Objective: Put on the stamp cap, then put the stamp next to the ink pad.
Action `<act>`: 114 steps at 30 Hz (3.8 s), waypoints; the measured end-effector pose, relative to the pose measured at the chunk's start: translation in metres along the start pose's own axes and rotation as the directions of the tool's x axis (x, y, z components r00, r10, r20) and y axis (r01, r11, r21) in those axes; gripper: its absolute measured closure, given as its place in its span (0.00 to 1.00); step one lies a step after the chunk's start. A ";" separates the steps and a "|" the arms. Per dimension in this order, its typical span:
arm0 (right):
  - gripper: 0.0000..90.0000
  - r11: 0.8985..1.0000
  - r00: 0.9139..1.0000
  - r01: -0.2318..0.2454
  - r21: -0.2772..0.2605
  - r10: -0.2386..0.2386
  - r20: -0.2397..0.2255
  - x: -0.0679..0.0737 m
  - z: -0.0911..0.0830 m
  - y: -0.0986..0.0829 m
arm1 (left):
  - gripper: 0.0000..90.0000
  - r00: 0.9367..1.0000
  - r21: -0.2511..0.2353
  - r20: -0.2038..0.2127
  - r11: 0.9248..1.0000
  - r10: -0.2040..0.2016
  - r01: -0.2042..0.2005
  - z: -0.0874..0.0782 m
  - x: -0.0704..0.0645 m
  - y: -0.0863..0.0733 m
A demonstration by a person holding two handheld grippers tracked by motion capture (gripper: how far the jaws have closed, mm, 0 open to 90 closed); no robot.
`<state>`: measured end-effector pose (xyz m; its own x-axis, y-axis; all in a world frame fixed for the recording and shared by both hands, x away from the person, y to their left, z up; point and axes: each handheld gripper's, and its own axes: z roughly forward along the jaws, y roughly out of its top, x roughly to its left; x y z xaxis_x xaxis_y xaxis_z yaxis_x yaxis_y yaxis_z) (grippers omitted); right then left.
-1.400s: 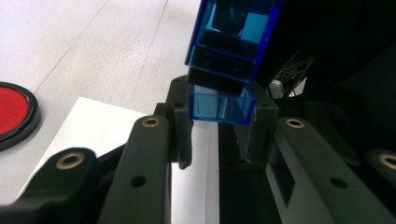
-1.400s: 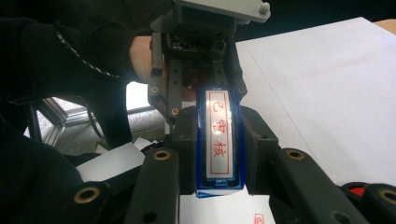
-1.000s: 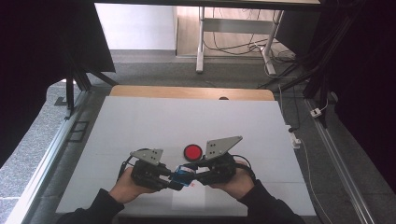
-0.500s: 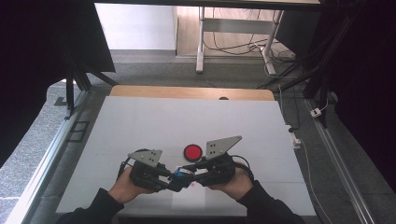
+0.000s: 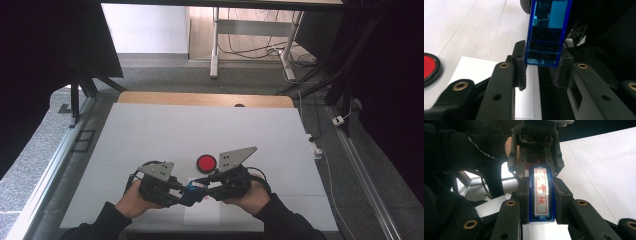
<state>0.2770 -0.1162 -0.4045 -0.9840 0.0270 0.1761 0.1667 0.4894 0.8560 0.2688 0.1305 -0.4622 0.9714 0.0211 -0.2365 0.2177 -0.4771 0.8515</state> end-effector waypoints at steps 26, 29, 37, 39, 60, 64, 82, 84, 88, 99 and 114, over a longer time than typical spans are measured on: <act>0.79 0.999 0.997 0.034 0.018 -0.035 0.070 0.002 -0.003 0.001 | 0.47 0.976 0.007 -0.199 0.996 -0.087 0.090 -0.014 -0.013 -0.005; 0.79 0.999 0.996 0.036 0.018 -0.038 0.078 0.003 -0.003 0.001 | 0.44 0.970 0.009 -0.225 0.995 -0.097 0.102 -0.016 -0.014 -0.006; 0.79 0.999 0.993 0.038 0.029 -0.041 0.107 0.002 -0.005 0.000 | 0.30 0.937 0.010 -0.321 0.989 -0.137 0.148 -0.024 -0.023 -0.013; 0.79 0.999 0.993 0.039 0.029 -0.042 0.114 0.002 -0.006 0.000 | 0.27 0.925 0.005 -0.347 0.986 -0.153 0.165 -0.027 -0.026 -0.016; 0.78 0.999 0.979 0.009 0.049 -0.019 0.203 -0.005 -0.010 -0.004 | 0.09 0.828 -0.076 -0.476 0.952 -0.296 0.296 -0.057 -0.050 -0.048; 0.78 0.999 0.977 -0.001 0.049 -0.010 0.215 -0.007 -0.011 -0.005 | 0.07 0.814 -0.066 -0.496 0.947 -0.304 0.314 -0.058 -0.053 -0.053; 0.78 0.997 0.953 -0.037 0.069 0.015 0.301 -0.021 -0.019 -0.015 | 0.02 0.767 -0.076 -0.547 0.932 -0.336 0.354 -0.068 -0.056 -0.070; 0.78 0.997 0.950 -0.044 0.065 0.022 0.312 -0.024 -0.020 -0.017 | 0.02 0.762 -0.066 -0.557 0.932 -0.331 0.357 -0.068 -0.057 -0.072; 0.78 0.997 0.942 -0.057 0.057 0.035 0.335 -0.028 -0.023 -0.020 | 0.01 0.754 -0.056 -0.569 0.930 -0.329 0.364 -0.070 -0.059 -0.075; 0.78 0.993 0.913 -0.090 0.075 0.052 0.404 -0.040 -0.029 -0.028 | 0.01 0.720 -0.056 -0.606 0.921 -0.338 0.385 -0.076 -0.063 -0.079; 0.78 0.986 0.862 -0.147 0.080 0.088 0.500 -0.060 -0.043 -0.043 | 0.00 0.689 -0.043 -0.645 0.916 -0.331 0.400 -0.079 -0.067 -0.080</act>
<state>0.3318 -0.1761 -0.4316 -0.8647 0.5020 -0.0154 0.3044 0.5482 0.7790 0.1936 0.2364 -0.4779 0.6582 0.7393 -0.1425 0.5916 -0.3908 0.7051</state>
